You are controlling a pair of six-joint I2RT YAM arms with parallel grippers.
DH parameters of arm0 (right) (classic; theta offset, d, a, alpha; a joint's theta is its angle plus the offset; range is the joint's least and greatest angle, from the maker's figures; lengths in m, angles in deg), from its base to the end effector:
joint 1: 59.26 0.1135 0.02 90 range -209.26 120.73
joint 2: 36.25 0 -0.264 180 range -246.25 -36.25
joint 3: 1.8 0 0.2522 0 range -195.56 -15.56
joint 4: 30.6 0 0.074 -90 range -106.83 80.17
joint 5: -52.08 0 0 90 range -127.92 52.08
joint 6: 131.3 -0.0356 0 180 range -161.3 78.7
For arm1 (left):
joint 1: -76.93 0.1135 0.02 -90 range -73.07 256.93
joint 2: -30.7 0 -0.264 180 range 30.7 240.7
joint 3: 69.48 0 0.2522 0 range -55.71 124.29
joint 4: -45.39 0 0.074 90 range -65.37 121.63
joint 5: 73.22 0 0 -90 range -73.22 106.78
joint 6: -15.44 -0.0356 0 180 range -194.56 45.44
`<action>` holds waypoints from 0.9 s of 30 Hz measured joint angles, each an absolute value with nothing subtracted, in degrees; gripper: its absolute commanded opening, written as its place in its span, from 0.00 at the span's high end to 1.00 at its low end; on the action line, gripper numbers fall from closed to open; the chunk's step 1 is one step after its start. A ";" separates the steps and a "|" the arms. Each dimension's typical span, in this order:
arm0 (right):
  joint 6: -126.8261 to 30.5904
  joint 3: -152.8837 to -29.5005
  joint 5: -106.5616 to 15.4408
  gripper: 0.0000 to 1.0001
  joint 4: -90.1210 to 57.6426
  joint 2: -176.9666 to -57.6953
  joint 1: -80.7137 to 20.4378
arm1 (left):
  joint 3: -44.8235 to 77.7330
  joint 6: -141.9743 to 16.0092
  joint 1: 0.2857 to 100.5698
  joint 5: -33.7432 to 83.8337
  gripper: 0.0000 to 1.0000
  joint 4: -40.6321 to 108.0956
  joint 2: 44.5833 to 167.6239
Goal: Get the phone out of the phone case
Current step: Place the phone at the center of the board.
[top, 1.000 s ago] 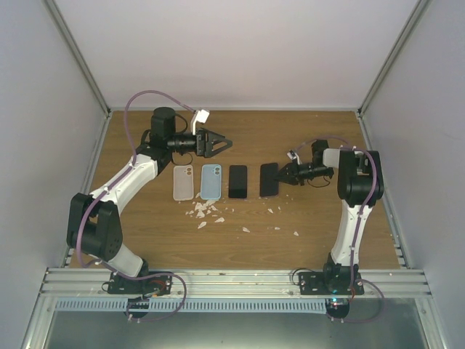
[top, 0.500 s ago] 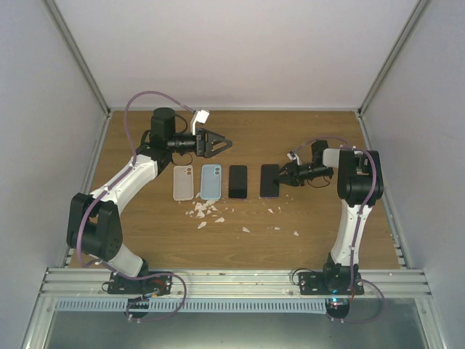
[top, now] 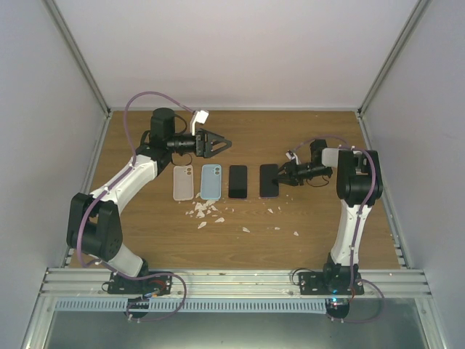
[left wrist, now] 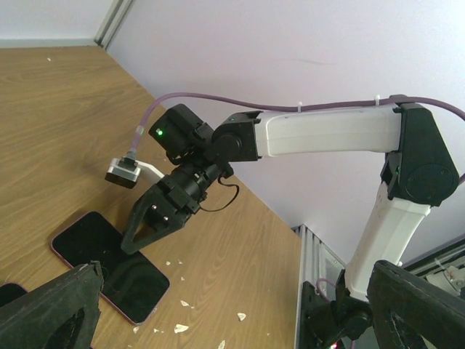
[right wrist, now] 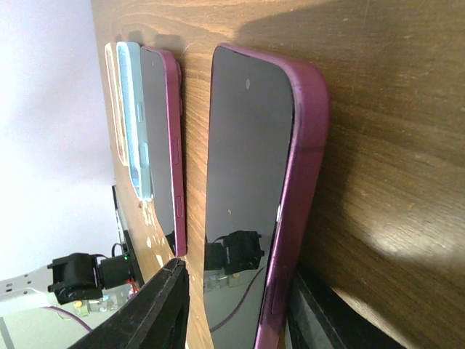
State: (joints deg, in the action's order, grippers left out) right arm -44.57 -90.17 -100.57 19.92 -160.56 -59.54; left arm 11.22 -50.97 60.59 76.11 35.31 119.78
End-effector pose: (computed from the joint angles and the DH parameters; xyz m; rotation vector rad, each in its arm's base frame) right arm 0.3787 0.0298 0.0934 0.0324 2.6610 1.6209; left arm 0.3298 -0.1286 0.3115 0.6354 1.8787 -1.4336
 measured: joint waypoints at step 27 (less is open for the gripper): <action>-45.18 -89.62 -96.05 0.00 19.04 -154.57 -57.00 | 11.11 -50.95 60.92 76.05 0.01 35.31 119.78</action>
